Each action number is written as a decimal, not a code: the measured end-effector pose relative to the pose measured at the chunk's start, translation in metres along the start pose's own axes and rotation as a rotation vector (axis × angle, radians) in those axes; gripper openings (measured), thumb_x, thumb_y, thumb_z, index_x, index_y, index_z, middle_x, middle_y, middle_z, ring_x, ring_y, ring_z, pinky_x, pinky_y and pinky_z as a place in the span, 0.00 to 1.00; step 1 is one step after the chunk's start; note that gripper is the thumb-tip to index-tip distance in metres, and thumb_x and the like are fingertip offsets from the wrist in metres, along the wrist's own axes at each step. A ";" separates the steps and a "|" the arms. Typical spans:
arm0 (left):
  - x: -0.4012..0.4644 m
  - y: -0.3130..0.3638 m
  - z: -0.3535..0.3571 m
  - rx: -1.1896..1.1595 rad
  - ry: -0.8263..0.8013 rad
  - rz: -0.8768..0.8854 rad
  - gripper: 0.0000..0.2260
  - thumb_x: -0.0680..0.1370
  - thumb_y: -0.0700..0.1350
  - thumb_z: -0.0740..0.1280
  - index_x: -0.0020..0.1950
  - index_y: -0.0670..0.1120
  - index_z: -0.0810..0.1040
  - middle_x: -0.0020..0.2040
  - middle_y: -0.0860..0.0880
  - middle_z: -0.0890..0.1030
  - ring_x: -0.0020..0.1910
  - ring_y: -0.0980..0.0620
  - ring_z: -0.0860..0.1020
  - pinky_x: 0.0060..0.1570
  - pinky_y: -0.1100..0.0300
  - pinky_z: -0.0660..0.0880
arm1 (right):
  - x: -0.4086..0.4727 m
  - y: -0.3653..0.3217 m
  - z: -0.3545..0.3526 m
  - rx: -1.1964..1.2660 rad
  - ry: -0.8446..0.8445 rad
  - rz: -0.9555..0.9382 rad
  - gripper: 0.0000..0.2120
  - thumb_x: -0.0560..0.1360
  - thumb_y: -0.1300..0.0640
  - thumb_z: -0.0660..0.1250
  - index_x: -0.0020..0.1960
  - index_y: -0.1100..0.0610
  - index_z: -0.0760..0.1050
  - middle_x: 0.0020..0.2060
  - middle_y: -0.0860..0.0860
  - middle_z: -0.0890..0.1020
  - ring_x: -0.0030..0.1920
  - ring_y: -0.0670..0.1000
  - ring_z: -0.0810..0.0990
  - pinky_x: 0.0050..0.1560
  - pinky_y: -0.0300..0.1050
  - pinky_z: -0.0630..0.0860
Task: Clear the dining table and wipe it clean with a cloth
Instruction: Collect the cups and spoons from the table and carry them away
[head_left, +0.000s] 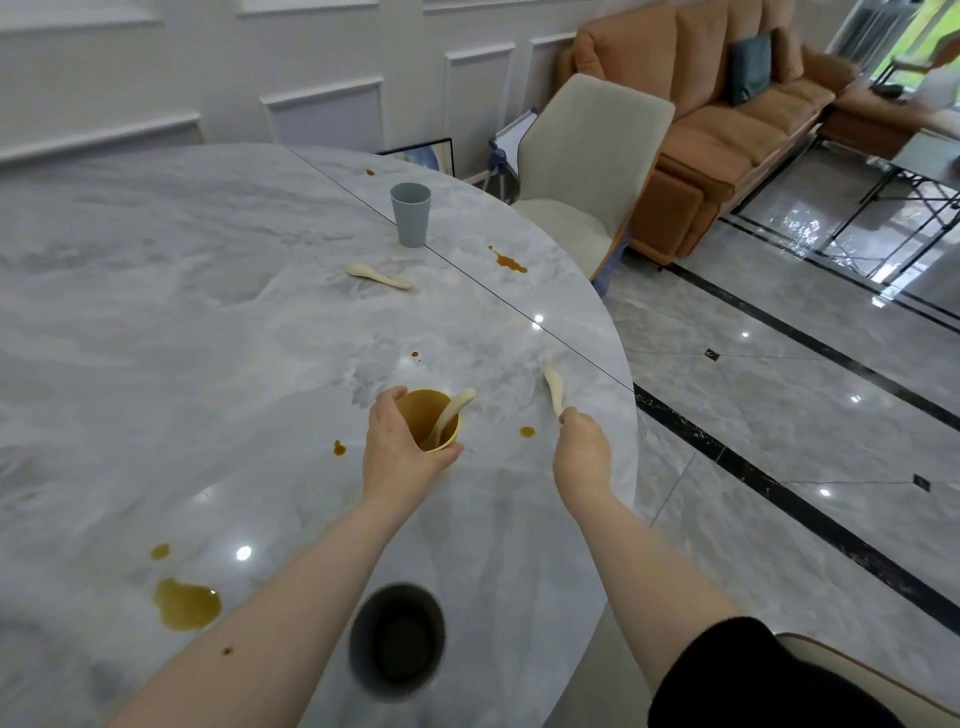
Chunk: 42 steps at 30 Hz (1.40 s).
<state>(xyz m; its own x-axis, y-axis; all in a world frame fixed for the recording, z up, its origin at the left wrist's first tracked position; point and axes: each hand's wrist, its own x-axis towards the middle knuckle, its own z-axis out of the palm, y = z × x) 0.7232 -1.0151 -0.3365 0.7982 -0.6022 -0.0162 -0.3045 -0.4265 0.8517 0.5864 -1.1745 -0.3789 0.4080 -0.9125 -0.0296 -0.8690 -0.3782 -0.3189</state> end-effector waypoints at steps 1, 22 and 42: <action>-0.003 0.001 -0.004 -0.006 0.000 0.006 0.40 0.63 0.49 0.79 0.69 0.47 0.62 0.66 0.48 0.67 0.62 0.49 0.70 0.59 0.56 0.71 | -0.005 -0.003 -0.005 0.013 0.028 -0.011 0.12 0.72 0.74 0.55 0.43 0.57 0.65 0.39 0.54 0.70 0.38 0.52 0.66 0.37 0.44 0.61; -0.104 -0.017 -0.135 0.006 0.030 0.085 0.41 0.63 0.49 0.79 0.69 0.45 0.61 0.66 0.45 0.68 0.63 0.44 0.71 0.61 0.51 0.71 | -0.190 -0.094 -0.093 0.681 0.439 -0.159 0.06 0.77 0.64 0.63 0.52 0.59 0.77 0.44 0.52 0.79 0.43 0.48 0.78 0.45 0.35 0.75; -0.157 -0.037 -0.155 0.055 0.008 0.063 0.41 0.63 0.50 0.79 0.69 0.47 0.60 0.67 0.45 0.68 0.64 0.43 0.71 0.58 0.49 0.73 | -0.287 -0.107 -0.080 0.716 0.157 -0.133 0.05 0.73 0.64 0.65 0.47 0.56 0.76 0.38 0.50 0.78 0.36 0.44 0.75 0.38 0.32 0.74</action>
<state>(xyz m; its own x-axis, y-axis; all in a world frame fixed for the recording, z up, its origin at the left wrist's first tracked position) 0.6902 -0.8002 -0.2847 0.7807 -0.6236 0.0406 -0.3818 -0.4246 0.8209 0.5396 -0.8849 -0.2602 0.4055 -0.8979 0.1713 -0.3984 -0.3423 -0.8510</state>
